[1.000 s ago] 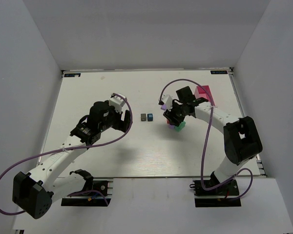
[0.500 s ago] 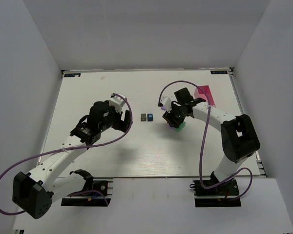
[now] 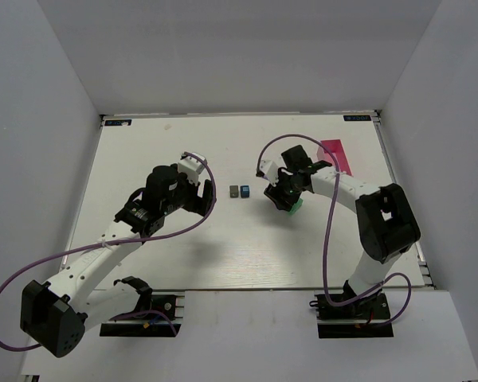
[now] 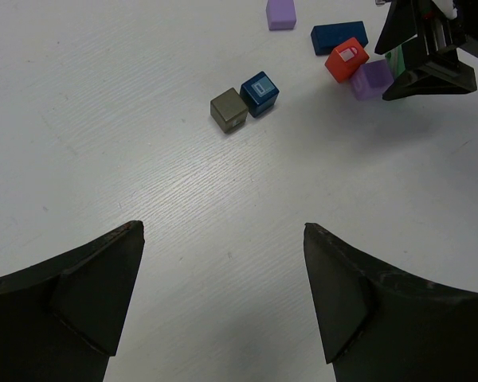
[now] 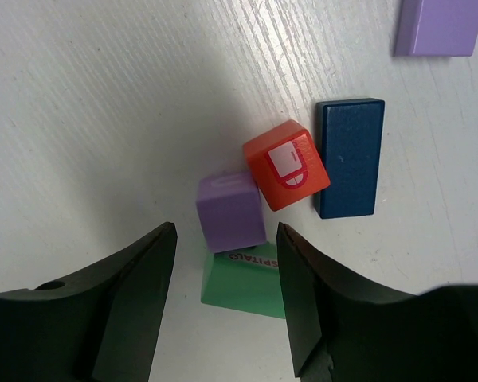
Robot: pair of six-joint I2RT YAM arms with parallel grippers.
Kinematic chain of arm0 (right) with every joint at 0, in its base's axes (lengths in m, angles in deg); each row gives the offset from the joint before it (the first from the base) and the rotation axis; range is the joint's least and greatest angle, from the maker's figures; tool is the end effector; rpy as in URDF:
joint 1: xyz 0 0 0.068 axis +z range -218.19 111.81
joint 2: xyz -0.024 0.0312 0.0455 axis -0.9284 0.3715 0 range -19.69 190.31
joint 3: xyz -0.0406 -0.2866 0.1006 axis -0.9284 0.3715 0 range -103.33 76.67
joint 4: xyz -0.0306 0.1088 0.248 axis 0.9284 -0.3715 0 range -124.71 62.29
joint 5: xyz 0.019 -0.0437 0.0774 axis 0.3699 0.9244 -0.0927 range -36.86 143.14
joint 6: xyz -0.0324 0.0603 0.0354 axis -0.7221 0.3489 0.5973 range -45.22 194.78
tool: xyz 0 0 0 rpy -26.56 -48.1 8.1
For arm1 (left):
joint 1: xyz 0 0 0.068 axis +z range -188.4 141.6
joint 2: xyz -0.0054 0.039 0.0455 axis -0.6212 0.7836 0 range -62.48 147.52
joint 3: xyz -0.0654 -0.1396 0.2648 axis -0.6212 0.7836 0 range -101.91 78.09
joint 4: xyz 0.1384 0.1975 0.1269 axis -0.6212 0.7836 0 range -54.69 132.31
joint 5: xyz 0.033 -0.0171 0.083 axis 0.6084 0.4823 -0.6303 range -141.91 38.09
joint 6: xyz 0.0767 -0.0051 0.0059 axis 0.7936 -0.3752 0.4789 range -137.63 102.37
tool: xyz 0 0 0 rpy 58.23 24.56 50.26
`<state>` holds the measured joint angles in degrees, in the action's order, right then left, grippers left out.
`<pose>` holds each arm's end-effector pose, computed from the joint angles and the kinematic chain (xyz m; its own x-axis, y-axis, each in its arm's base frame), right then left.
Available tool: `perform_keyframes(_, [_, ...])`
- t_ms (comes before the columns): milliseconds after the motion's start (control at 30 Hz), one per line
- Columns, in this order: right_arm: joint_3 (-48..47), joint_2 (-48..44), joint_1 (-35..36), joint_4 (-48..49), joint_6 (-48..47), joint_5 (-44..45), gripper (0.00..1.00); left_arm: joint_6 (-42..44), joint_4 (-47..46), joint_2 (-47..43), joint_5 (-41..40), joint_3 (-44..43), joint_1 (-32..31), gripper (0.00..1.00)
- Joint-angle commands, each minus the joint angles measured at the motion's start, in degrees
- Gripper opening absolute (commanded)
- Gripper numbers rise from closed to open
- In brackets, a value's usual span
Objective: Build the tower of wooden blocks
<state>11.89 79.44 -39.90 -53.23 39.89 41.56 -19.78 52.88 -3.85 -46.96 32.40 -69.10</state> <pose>0.3307 0.1930 0.1935 -0.3085 -0.8024 -0.5109 -0.8892 0.4340 -0.1447 0.2107 -0.1316 0.2987 -0.4577 0.2282 -0.8594 0.5557 0.8279 -0.0761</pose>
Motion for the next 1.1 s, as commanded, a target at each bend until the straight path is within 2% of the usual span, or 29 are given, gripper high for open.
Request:
perform_keyframes(0, [-1.41, 1.24, 0.45, 0.12, -0.26, 0.59, 0.6, -0.22, -0.34, -1.41, 0.59, -1.77, 0.29, 0.91])
perform_keyframes(400, [-1.23, 1.86, 0.8, 0.03, -0.35, 0.5, 0.56, -0.22, -0.34, -1.41, 0.59, -1.77, 0.29, 0.91])
perform_keyframes(633, [-0.88, 2.29, 0.8, 0.12, -0.61, 0.32, 0.5, -0.22, -0.34, -1.41, 1.11, -1.77, 0.29, 0.91])
perform_keyframes(833, [-0.8, 2.91, 1.06, 0.12, -0.61, 0.67, 0.5, -0.22, -0.34, -1.41, 1.11, -1.77, 0.29, 0.91])
perform_keyframes(1067, [-0.62, 2.56, 1.24, 0.38, -0.7, 0.68, 0.42, -0.22, -0.34, -1.94, 1.11, -1.77, 0.29, 0.91])
